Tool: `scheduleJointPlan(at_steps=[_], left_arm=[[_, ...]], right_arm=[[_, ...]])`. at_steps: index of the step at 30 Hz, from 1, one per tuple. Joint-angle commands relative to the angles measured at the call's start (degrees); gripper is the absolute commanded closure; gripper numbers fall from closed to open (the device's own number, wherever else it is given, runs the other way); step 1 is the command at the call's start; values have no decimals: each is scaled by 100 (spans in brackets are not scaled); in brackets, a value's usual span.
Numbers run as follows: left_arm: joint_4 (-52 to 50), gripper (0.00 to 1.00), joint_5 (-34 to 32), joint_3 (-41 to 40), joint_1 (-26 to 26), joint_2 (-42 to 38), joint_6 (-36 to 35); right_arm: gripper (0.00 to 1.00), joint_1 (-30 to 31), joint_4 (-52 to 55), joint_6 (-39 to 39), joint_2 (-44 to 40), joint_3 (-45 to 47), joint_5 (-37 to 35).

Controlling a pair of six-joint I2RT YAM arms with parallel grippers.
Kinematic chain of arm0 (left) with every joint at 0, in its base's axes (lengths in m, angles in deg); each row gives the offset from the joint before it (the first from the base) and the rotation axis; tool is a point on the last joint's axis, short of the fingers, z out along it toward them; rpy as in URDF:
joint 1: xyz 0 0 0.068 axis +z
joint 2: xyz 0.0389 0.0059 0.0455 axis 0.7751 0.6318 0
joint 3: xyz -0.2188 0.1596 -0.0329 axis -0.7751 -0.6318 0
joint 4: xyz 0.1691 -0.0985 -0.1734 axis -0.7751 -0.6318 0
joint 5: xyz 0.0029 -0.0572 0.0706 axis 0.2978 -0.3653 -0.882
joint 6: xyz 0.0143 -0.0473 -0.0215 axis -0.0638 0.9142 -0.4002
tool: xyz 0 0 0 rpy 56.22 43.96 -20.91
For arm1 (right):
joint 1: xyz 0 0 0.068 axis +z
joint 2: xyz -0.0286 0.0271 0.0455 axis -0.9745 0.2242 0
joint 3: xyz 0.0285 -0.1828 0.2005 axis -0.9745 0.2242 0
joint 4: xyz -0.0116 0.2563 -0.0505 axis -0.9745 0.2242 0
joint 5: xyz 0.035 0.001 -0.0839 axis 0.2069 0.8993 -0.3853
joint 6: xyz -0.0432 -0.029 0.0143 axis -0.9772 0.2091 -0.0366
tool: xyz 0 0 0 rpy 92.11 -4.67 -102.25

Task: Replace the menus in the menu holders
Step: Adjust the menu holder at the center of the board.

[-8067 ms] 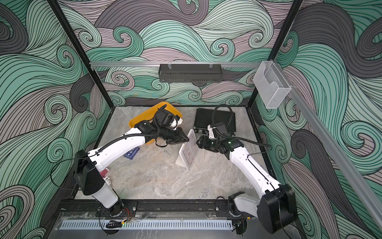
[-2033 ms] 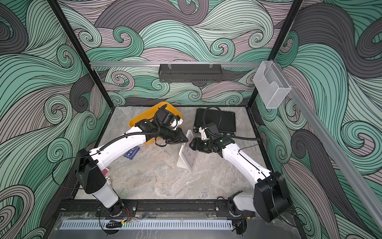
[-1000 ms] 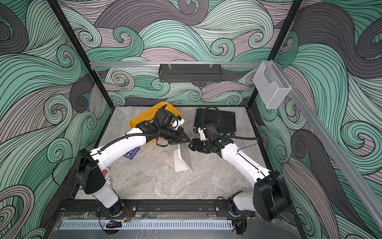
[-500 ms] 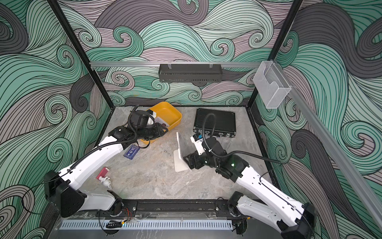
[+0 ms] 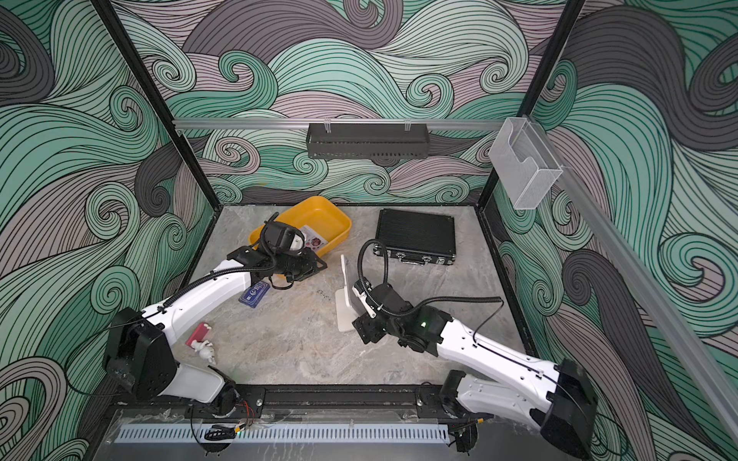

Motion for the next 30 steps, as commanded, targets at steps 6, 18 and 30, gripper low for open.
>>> scheduleJointPlan(at_steps=[6,18,30], left_arm=[[140,68,-168,-240,78,-169,142],[479,62,-750,-270,260,-105,-372],[969,64,123,1525,823,1510,-1816]], right_arm=[[20,-874,-826,628,97,211,-699],[17,-2180,-1406,1488,415,379,204],[21,-2006,-1119,3006,-59,1173,1426]])
